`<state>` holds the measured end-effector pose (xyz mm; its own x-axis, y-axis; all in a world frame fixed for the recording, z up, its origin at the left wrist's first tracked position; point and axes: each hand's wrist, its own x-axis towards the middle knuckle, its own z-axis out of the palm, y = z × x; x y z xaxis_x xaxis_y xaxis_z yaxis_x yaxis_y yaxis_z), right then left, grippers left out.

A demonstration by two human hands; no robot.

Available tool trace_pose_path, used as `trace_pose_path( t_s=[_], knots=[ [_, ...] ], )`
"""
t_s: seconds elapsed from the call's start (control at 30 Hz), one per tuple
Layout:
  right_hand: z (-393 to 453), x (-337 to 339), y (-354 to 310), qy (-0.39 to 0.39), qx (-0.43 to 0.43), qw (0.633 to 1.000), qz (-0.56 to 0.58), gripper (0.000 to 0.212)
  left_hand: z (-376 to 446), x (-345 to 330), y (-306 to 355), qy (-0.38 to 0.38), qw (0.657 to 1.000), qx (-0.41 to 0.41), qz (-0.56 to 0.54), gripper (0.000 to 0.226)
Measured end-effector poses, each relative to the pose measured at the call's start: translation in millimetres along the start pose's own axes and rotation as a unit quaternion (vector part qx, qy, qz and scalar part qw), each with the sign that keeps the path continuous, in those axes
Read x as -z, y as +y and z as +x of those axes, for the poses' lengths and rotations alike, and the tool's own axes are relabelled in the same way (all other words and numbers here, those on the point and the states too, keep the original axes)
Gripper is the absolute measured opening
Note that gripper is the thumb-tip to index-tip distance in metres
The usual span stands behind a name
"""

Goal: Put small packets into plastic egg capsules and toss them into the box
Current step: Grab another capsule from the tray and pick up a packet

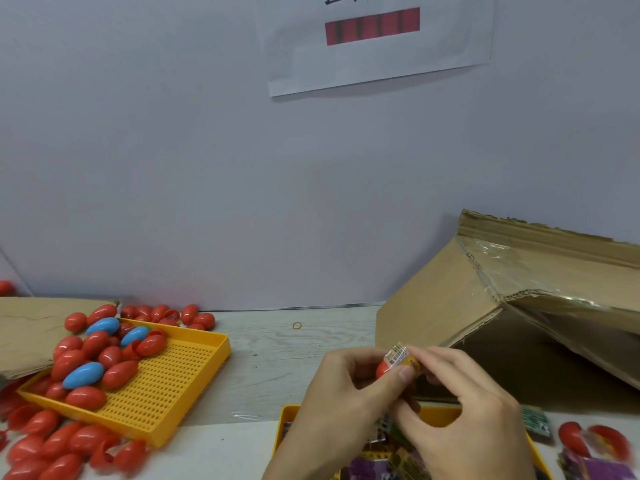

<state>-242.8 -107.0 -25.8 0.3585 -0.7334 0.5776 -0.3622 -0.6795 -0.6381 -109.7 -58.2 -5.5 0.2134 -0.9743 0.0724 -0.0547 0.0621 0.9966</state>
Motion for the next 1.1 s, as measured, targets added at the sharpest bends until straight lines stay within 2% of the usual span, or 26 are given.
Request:
trace_pose_path(
  t_s=[0.17,0.27,0.5,0.83,1.0,1.1],
  knots=[
    [0,-3,2,-0.004,0.021,1.0,-0.009,0.055,-1,8,-1,-0.025,1.0,0.018,0.0,0.022],
    [0,-3,3,0.002,0.031,1.0,0.0,0.055,0,6,-1,-0.016,0.997,0.039,-0.057,0.031],
    [1,0,1,0.017,0.025,0.999,0.025,0.053,-2,-5,6,-0.008,0.975,0.099,-0.197,0.036],
    [0,-5,9,0.018,0.032,0.998,-0.046,0.052,-2,-4,0,-0.034,0.991,0.1,-0.078,0.05],
    [0,-5,11,0.011,0.031,0.998,-0.048,0.054,-3,-4,1,-0.045,0.991,0.1,-0.07,0.047],
    [1,-4,10,0.011,0.029,0.999,-0.036,0.054,-2,-6,0,-0.03,0.993,0.096,-0.068,0.037]
  ],
)
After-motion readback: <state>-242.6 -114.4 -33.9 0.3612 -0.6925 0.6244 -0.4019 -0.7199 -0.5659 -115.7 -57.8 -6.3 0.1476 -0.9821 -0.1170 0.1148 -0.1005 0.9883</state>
